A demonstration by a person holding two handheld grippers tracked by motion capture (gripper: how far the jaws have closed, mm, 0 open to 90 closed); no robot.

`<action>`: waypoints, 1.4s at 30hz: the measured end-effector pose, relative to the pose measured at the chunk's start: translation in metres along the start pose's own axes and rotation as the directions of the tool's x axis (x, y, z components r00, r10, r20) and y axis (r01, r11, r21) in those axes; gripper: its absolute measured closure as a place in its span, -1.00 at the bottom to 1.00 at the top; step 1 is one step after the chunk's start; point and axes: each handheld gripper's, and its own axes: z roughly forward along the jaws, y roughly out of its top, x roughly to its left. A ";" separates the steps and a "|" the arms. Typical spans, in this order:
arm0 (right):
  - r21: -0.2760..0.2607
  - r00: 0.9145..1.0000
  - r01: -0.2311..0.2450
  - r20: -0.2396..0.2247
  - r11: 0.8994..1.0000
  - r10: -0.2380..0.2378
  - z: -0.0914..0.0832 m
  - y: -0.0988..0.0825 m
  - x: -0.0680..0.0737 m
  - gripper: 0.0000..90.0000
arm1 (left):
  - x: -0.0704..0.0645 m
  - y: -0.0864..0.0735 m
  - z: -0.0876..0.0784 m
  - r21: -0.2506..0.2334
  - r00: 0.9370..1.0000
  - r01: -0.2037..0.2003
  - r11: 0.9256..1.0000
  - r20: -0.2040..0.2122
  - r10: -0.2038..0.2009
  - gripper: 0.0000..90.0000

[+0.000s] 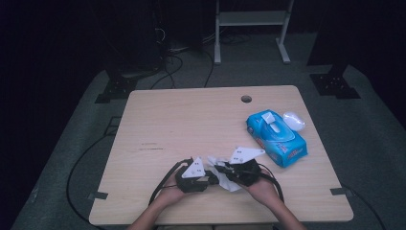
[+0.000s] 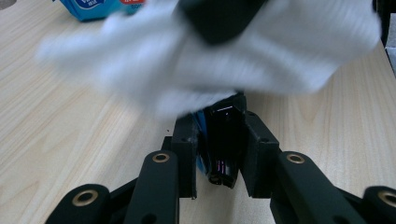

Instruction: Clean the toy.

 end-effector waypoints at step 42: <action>0.016 0.999 -0.043 0.033 0.999 0.042 -0.003 -0.015 -0.001 0.84 | 0.004 -0.002 -0.002 -0.023 0.999 0.037 0.999 -0.002 -0.038 0.57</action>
